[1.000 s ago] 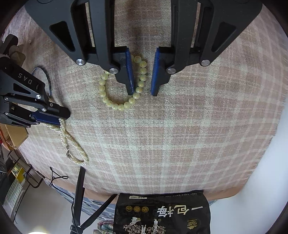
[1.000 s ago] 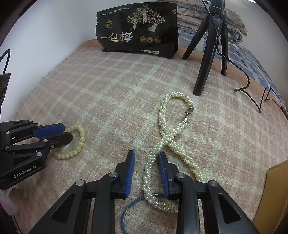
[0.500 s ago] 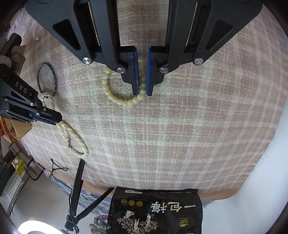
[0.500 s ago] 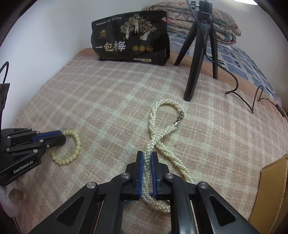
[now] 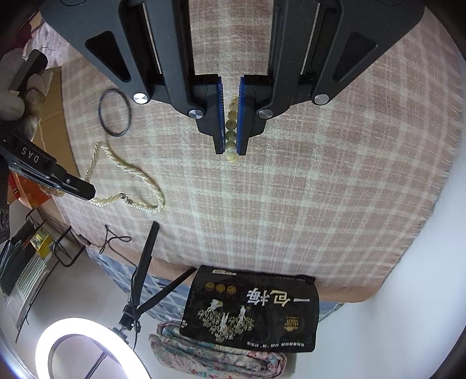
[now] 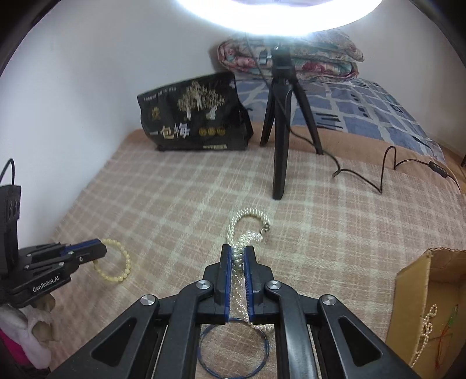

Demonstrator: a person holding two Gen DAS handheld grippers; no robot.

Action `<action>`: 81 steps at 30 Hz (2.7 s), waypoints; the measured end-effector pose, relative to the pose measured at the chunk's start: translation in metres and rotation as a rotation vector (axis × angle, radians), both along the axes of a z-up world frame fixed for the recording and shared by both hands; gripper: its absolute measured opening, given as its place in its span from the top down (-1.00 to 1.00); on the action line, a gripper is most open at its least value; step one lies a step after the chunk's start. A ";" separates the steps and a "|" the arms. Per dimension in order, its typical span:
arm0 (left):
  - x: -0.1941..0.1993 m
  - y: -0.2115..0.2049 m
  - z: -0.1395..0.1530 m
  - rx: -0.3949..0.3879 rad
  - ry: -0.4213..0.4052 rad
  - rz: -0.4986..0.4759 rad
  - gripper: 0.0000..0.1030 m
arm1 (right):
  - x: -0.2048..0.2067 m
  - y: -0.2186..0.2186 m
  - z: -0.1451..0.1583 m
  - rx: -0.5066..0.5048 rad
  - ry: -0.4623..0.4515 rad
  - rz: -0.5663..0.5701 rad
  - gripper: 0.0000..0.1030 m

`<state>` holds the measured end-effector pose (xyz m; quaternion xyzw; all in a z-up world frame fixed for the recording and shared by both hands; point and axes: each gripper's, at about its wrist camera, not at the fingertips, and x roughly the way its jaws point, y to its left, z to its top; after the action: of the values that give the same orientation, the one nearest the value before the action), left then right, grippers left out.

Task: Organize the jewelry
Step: 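Carry the bracelet in the left tool while the right tool lifts the necklace over the box, then open the left tool inside the box while the right tool releases the necklace there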

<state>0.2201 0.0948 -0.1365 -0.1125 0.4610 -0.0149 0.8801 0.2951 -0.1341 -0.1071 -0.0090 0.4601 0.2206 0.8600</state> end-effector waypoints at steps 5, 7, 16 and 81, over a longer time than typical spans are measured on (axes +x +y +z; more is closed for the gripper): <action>-0.007 -0.003 0.017 -0.029 -0.034 -0.006 0.90 | -0.004 -0.008 0.022 0.051 -0.035 -0.017 0.89; -0.010 -0.006 0.025 -0.035 -0.050 -0.006 0.90 | -0.008 -0.013 0.031 0.073 -0.051 -0.020 0.89; -0.025 -0.026 0.054 -0.074 -0.110 -0.058 0.90 | -0.025 -0.030 0.074 0.150 -0.121 -0.029 0.89; -0.074 -0.344 0.040 -0.143 -0.055 -0.651 0.90 | -0.078 -0.264 0.081 0.092 -0.086 -0.400 0.89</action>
<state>0.1460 -0.2493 -0.0964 -0.0203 0.4466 -0.3307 0.8311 0.2170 -0.3977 -0.0261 0.1122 0.4050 0.0657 0.9050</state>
